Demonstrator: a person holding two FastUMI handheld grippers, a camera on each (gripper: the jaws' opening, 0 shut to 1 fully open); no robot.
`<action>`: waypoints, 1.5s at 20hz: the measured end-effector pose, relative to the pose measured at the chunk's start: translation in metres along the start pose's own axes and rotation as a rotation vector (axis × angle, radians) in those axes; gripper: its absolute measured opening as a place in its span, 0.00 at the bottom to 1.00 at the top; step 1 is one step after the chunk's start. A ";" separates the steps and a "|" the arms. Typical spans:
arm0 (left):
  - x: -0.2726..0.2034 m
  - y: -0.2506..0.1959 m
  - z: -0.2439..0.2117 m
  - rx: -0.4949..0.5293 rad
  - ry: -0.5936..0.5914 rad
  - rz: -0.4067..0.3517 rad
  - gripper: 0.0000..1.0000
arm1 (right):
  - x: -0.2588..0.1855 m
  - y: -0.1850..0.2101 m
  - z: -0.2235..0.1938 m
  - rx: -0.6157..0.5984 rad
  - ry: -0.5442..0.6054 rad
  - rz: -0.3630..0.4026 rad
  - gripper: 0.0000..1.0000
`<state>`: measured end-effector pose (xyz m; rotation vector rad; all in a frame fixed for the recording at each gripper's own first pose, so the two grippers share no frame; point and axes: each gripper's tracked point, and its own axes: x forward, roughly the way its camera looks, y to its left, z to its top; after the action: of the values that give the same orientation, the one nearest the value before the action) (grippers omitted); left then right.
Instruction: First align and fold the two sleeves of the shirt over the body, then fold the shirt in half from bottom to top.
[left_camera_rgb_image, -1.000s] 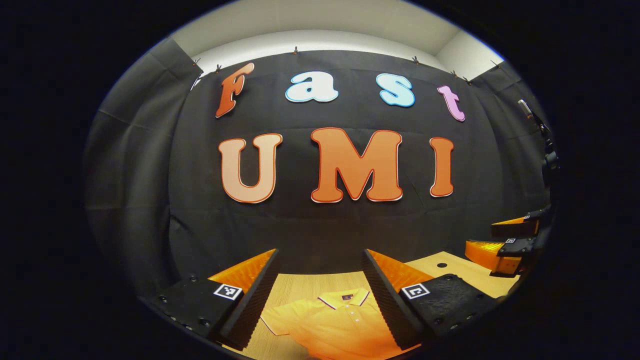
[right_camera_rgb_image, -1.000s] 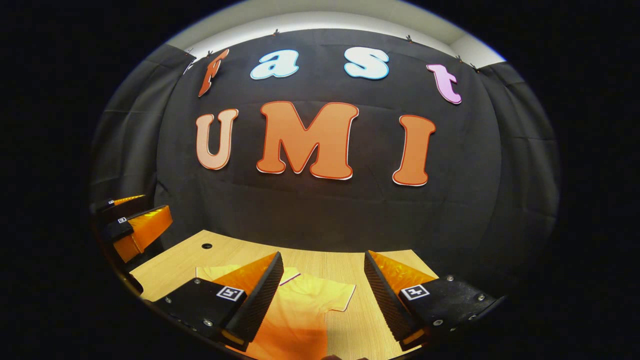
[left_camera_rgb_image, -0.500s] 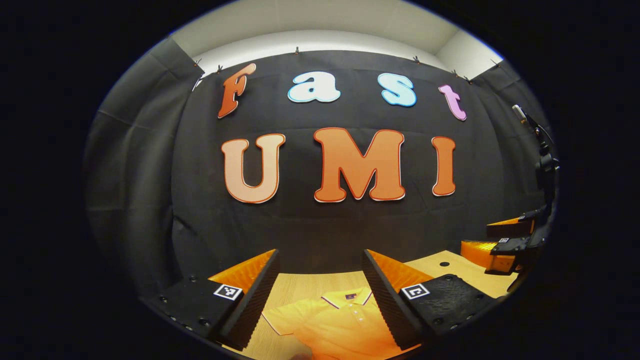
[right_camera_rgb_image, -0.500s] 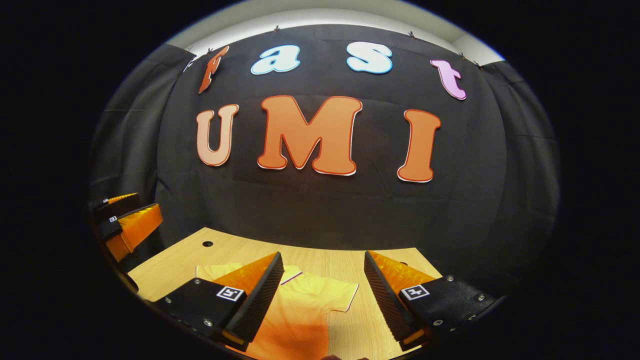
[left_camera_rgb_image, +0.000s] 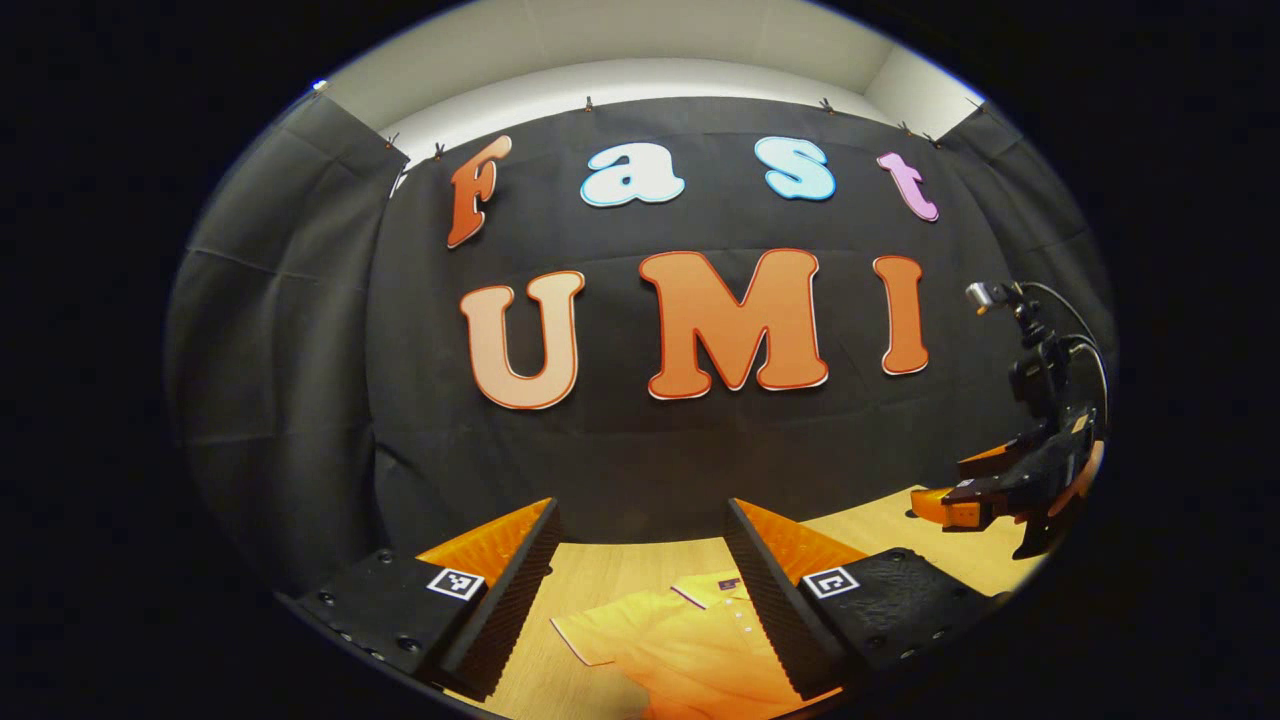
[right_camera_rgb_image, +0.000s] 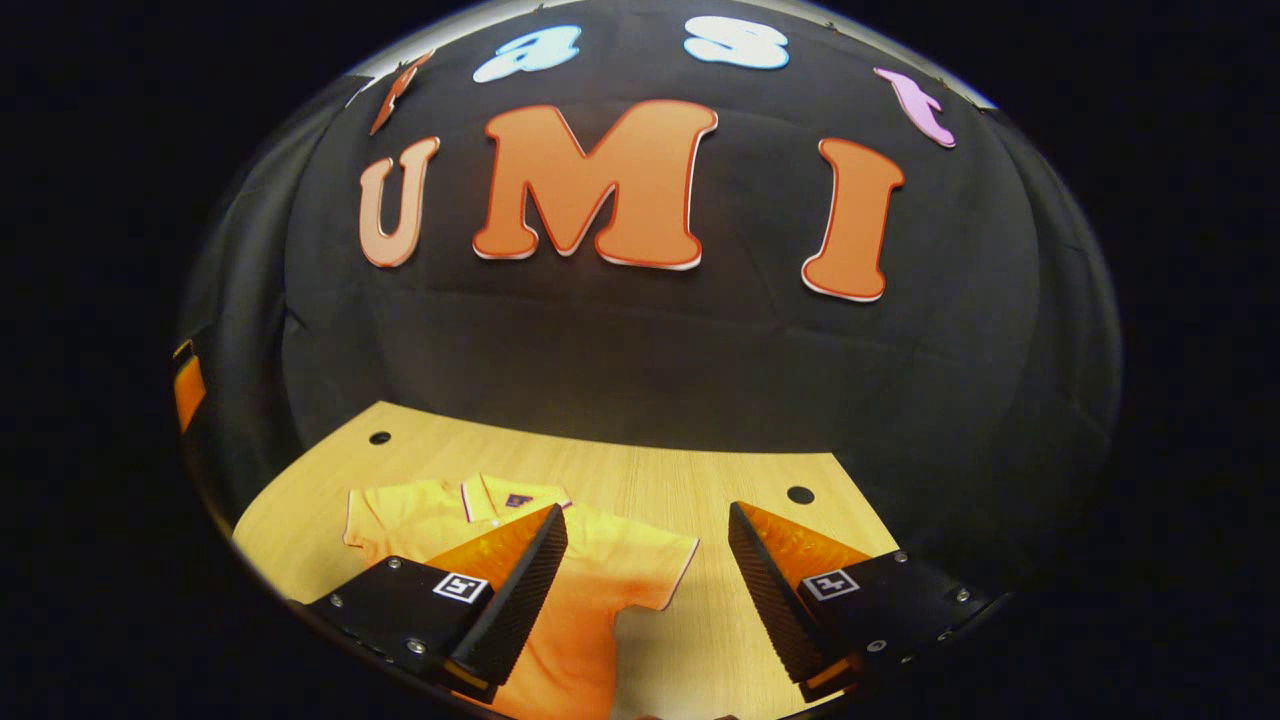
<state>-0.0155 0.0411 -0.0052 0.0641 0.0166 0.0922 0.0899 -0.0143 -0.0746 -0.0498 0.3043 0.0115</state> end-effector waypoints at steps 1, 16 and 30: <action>-0.003 0.004 -0.001 0.008 0.004 0.018 0.99 | 0.010 -0.003 -0.006 -0.005 0.032 0.005 0.98; -0.027 0.020 -0.023 0.043 0.101 0.094 1.00 | 0.145 -0.015 -0.126 0.005 0.568 0.050 0.98; -0.014 0.009 -0.046 0.054 0.181 0.066 1.00 | 0.170 -0.007 -0.210 0.100 0.956 0.057 0.69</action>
<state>-0.0308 0.0516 -0.0507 0.1106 0.1976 0.1636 0.1890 -0.0309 -0.3251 0.0574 1.2617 0.0285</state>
